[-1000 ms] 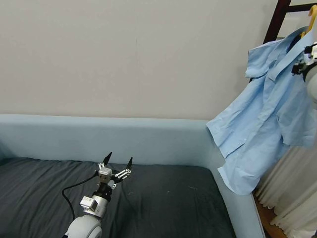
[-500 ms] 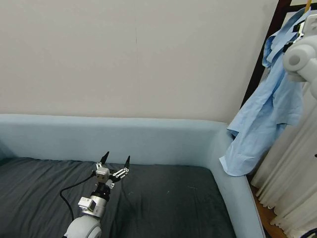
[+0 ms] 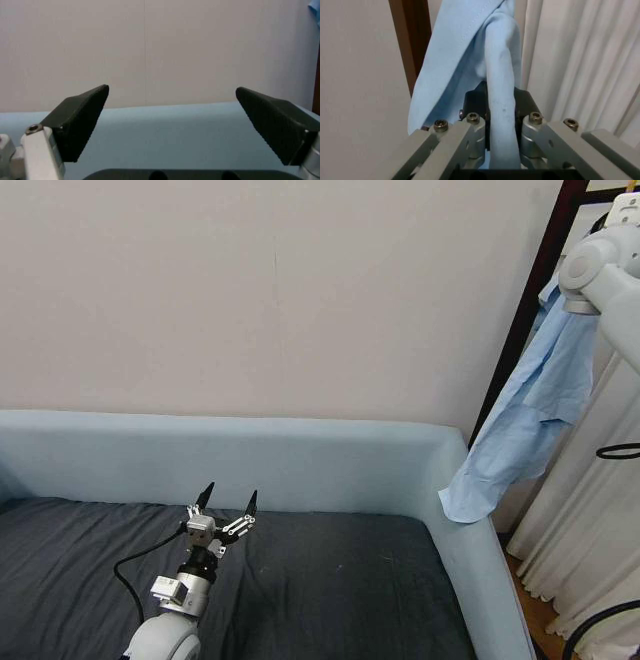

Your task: Pick up the clothes from the sofa and hang them on the clothes hanger.

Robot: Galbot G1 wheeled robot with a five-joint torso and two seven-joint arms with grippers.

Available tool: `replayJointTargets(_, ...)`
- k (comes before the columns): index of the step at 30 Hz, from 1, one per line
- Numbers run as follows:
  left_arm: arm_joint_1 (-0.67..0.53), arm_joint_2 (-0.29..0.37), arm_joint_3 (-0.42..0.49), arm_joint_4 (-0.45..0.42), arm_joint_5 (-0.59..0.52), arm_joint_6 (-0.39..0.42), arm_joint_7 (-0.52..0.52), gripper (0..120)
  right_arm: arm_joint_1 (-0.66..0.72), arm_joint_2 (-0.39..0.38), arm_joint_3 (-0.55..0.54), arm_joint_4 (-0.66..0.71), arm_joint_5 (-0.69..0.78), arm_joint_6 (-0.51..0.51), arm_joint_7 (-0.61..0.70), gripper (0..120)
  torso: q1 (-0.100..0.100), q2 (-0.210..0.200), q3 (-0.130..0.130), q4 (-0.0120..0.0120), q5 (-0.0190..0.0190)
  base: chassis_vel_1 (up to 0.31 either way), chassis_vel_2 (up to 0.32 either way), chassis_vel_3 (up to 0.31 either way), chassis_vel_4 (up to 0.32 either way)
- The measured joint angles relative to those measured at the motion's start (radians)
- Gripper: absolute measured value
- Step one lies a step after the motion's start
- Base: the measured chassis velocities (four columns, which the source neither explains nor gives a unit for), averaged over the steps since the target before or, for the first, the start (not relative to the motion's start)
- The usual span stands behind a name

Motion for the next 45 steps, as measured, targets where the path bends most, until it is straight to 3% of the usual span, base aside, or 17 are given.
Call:
replayJointTargets(13, -0.020, -0.009, 0.019, 0.023, 0.000, 0.006, 0.004, 100, -0.075, -0.019, 0.073, 0.027, -0.019, 0.017, -0.023, 8, 0.000, 0.000, 0.000, -0.0003, 0.0003, 0.000, 0.000, 0.000, 0.000)
replayJointTargets(19, -0.020, -0.016, 0.023, 0.026, 0.001, 0.008, 0.007, 100, -0.097, -0.047, 0.091, 0.108, -0.026, 0.037, -0.046, 26, 0.000, 0.000, 0.000, -0.0004, 0.0002, 0.000, 0.000, 0.000, 0.000)
replayJointTargets(29, -0.009, -0.022, 0.024, 0.035, 0.007, 0.009, 0.008, 100, -0.216, -0.152, 0.199, 0.392, -0.157, 0.068, -0.083, 65, 0.000, 0.000, 0.000, -0.0004, 0.0003, 0.000, 0.000, 0.000, 0.000)
replayJointTargets(30, -0.007, -0.024, 0.023, 0.036, 0.007, 0.010, 0.008, 100, -0.246, -0.172, 0.229, 0.448, -0.183, 0.089, -0.111, 72, 0.000, 0.000, 0.000, -0.0005, 0.0003, 0.000, 0.000, 0.000, 0.000)
replayJointTargets(37, 0.014, -0.071, -0.007, 0.011, -0.014, 0.010, 0.006, 100, -0.375, -0.272, 0.319, 0.681, -0.188, 0.259, -0.314, 92, 0.000, 0.000, 0.000, 0.0000, -0.0001, 0.000, 0.000, 0.000, 0.000)
replayJointTargets(39, 0.009, -0.109, -0.009, -0.005, -0.035, 0.011, 0.030, 100, -0.505, -0.329, 0.410, 0.785, -0.186, 0.340, -0.411, 98, 0.000, 0.000, 0.000, 0.0006, -0.0001, 0.000, 0.000, 0.000, 0.000)
replayJointTargets(41, 0.023, -0.159, -0.027, -0.043, -0.040, 0.011, 0.073, 100, -0.735, -0.369, 0.549, 0.905, -0.200, 0.425, -0.504, 100, 0.000, 0.000, 0.000, -0.0016, 0.0007, 0.000, 0.000, 0.000, 0.000)
replayJointTargets(43, 0.064, -0.203, -0.064, -0.093, -0.037, 0.033, 0.082, 100, -0.924, -0.353, 0.626, 0.968, -0.256, 0.509, -0.594, 100, 0.000, 0.000, 0.000, -0.0012, 0.0000, 0.000, 0.000, 0.000, 0.000)
replayJointTargets(45, 0.080, -0.218, -0.079, -0.112, -0.034, 0.050, 0.077, 100, -1.001, -0.336, 0.644, 0.981, -0.293, 0.541, -0.631, 100, 0.000, 0.000, 0.000, -0.0001, -0.0002, 0.000, 0.000, 0.000, 0.000)
